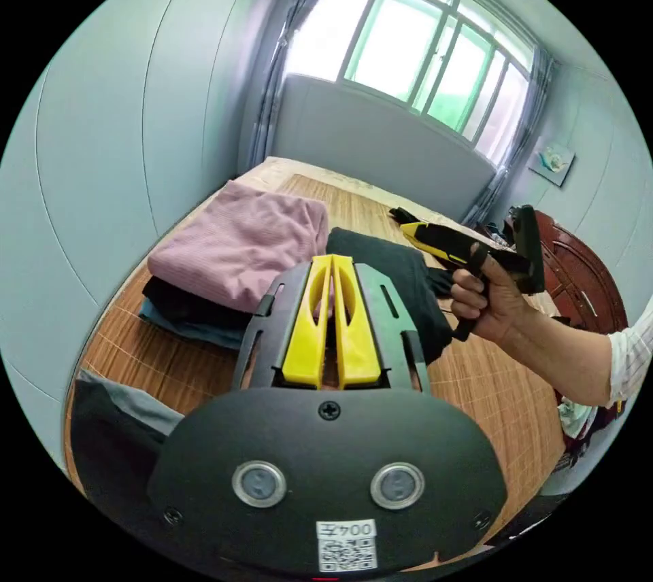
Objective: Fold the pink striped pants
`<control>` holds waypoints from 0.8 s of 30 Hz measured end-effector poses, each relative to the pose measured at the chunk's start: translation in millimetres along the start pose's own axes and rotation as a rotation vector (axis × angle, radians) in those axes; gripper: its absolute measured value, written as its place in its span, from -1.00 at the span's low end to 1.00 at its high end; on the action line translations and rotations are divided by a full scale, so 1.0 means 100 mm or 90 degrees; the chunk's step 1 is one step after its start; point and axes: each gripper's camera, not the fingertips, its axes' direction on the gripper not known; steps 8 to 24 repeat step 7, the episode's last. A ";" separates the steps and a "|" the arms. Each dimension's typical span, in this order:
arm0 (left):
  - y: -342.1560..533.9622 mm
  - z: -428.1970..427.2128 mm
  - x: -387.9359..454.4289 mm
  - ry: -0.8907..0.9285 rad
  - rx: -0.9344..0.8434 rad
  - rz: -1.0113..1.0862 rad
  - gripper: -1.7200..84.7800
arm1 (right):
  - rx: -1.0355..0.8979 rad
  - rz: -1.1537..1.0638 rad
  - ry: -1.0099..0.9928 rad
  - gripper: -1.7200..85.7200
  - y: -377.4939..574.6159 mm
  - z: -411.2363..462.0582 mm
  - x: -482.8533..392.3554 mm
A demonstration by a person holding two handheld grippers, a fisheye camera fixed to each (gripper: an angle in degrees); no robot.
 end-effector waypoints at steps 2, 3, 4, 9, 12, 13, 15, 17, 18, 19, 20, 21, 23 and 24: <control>0.32 -0.16 0.28 0.068 -0.039 -0.038 -0.95 | -0.024 -0.012 0.129 -0.74 0.20 -0.32 0.52; 0.55 -0.24 0.44 0.091 -0.067 -0.076 -0.95 | -0.076 -0.030 0.220 -0.74 0.32 -0.40 0.86; 0.77 -0.29 0.56 0.119 -0.092 -0.117 -0.95 | -0.095 -0.033 0.257 -0.74 0.36 -0.42 1.03; 1.18 -0.35 0.78 0.143 -0.157 -0.190 -0.95 | -0.171 -0.067 0.352 -0.72 0.35 -0.38 1.65; 1.18 -0.35 0.78 0.143 -0.157 -0.190 -0.95 | -0.171 -0.067 0.352 -0.72 0.35 -0.38 1.65; 1.18 -0.35 0.78 0.143 -0.157 -0.190 -0.95 | -0.171 -0.067 0.352 -0.72 0.35 -0.38 1.65; 1.18 -0.35 0.78 0.143 -0.157 -0.190 -0.95 | -0.171 -0.067 0.352 -0.72 0.35 -0.38 1.65; 1.18 -0.35 0.78 0.143 -0.157 -0.190 -0.95 | -0.171 -0.067 0.352 -0.72 0.35 -0.38 1.65; 1.18 -0.35 0.78 0.143 -0.157 -0.190 -0.95 | -0.171 -0.067 0.352 -0.72 0.35 -0.38 1.65; 1.18 -0.35 0.78 0.143 -0.157 -0.190 -0.95 | -0.171 -0.067 0.352 -0.72 0.35 -0.38 1.65; 1.18 -0.35 0.78 0.143 -0.157 -0.190 -0.95 | -0.171 -0.067 0.352 -0.72 0.35 -0.38 1.65; 1.18 -0.35 0.78 0.143 -0.157 -0.190 -0.95 | -0.171 -0.067 0.352 -0.72 0.35 -0.38 1.65; 1.18 -0.35 0.78 0.143 -0.157 -0.190 -0.95 | -0.171 -0.067 0.352 -0.72 0.35 -0.38 1.65; 1.18 -0.35 0.78 0.143 -0.157 -0.190 -0.95 | -0.171 -0.067 0.352 -0.72 0.35 -0.38 1.65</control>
